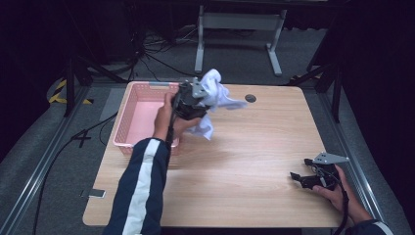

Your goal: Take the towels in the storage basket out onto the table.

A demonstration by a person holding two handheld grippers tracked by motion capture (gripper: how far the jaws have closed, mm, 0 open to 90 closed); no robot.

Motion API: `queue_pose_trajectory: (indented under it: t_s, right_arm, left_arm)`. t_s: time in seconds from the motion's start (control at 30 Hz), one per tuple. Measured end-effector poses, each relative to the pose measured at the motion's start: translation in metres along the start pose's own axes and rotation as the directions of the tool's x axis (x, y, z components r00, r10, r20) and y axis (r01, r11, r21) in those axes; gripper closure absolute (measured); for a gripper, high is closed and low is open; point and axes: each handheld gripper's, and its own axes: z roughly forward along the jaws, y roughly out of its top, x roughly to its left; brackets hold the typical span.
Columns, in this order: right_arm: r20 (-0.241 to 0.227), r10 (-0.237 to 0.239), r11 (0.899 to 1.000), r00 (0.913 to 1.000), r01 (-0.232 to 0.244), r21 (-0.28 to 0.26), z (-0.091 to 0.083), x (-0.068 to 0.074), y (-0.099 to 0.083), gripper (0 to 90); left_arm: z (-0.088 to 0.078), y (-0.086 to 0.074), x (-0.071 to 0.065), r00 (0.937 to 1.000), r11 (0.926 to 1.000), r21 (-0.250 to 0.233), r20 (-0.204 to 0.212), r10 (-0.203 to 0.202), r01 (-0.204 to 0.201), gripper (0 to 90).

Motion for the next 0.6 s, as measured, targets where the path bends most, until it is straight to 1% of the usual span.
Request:
queue_pose_trajectory:
  t_s: [0.03, 0.07, 0.1, 0.13, 0.17, 0.23, 0.27, 0.3, 0.33, 0.37, 0.4, 0.43, 0.47, 0.5, 0.53, 0.57, 0.6]
  right_arm:
    - [0.0, 0.0, 1.0, 1.0, 0.0, 0.0, 0.0, 0.0, 0.0, 13.4]
    - [0.002, 0.001, 1.0, 1.0, -0.001, -0.003, 0.0, 0.0, 0.0, 13.4]
    - [0.003, 0.0, 1.0, 1.0, 0.0, -0.003, 0.0, 0.0, 0.0, 13.4]
    - [0.003, 0.0, 1.0, 1.0, 0.0, -0.003, 0.0, 0.0, 0.0, 13.4]
    - [0.003, 0.001, 1.0, 1.0, -0.001, -0.003, 0.0, 0.0, 0.0, 13.4]
    - [0.003, 0.002, 1.0, 1.0, -0.002, -0.002, 0.0, 0.0, 0.0, 13.4]
    - [0.003, 0.002, 1.0, 1.0, -0.002, -0.003, 0.0, 0.0, 0.0, 13.4]
    - [0.003, 0.002, 1.0, 1.0, -0.002, -0.003, 0.0, 0.0, 0.0, 13.4]
    - [0.003, 0.002, 1.0, 1.0, -0.002, -0.003, 0.0, 0.0, 0.0, 13.4]
    - [0.003, 0.001, 1.0, 1.0, -0.001, -0.002, 0.0, 0.0, 0.0, 13.4]
    - [0.003, 0.001, 1.0, 1.0, -0.001, -0.002, 0.0, 0.0, 0.0, 13.4]
    - [0.001, 0.0, 1.0, 1.0, 0.0, -0.003, 0.0, 0.0, 0.0, 13.4]
    - [0.0, 0.001, 1.0, 1.0, -0.001, -0.003, 0.0, 0.0, 0.0, 13.4]
    - [0.0, -0.001, 1.0, 1.0, 0.001, -0.002, 0.001, 0.001, 0.0, 13.5]
    - [-0.002, -0.002, 1.0, 1.0, 0.002, 0.003, 0.0, 0.001, 0.001, 13.6]
    - [-0.007, -0.007, 1.0, 1.0, 0.007, 0.008, 0.0, 0.002, 0.002, 13.8]
    - [-0.006, -0.008, 1.0, 1.0, 0.008, 0.015, 0.001, 0.003, 0.003, 14.9]
  left_arm:
    - [0.0, 0.0, 0.0, 1.0, 1.0, 0.0, 0.0, 0.0, 0.0, 56.3]
    - [0.007, 0.001, -0.01, 0.9992, 0.9999, -0.004, 0.037, 0.016, -0.016, 56.3]
    - [0.02, 0.001, -0.031, 0.9937, 0.9993, -0.014, 0.106, 0.037, -0.036, 55.6]
    - [0.02, 0.001, -0.031, 0.9937, 0.9993, -0.014, 0.106, 0.037, -0.036, 55.2]
    - [0.029, 0.0, -0.047, 0.9843, 0.9984, -0.01, 0.168, 0.056, -0.055, 55.2]
    - [0.04, -0.003, -0.067, 0.9694, 0.9951, 0.009, 0.227, 0.094, -0.099, 53.4]
    - [0.045, -0.006, -0.076, 0.9605, 0.9946, 0.014, 0.261, 0.096, -0.103, 52.7]
    - [0.048, -0.008, -0.082, 0.9511, 0.9931, 0.023, 0.291, 0.104, -0.115, 51.9]
    - [0.052, -0.012, -0.089, 0.9406, 0.9917, 0.03, 0.322, 0.108, -0.125, 50.7]
    - [0.056, -0.016, -0.095, 0.9339, 0.992, 0.037, 0.343, 0.101, -0.121, 47.9]
    - [0.061, -0.022, -0.101, 0.9283, 0.9918, 0.054, 0.361, 0.088, -0.115, 45.1]
    - [0.064, -0.024, -0.105, 0.9261, 0.9905, 0.068, 0.367, 0.086, -0.12, 41.6]
    - [0.068, -0.029, -0.109, 0.9151, 0.9864, 0.098, 0.395, 0.083, -0.132, 37.1]
    - [0.069, -0.032, -0.111, 0.9148, 0.9874, 0.108, 0.399, 0.063, -0.115, 29.6]
    - [0.068, -0.034, -0.111, 0.9119, 0.9882, 0.102, 0.406, 0.063, -0.114, 26.9]
    - [0.064, -0.037, -0.111, 0.908, 0.9911, 0.085, 0.415, 0.058, -0.103, 25.2]
    - [0.06, -0.039, -0.11, 0.9088, 0.993, 0.072, 0.413, 0.057, -0.094, 21.7]
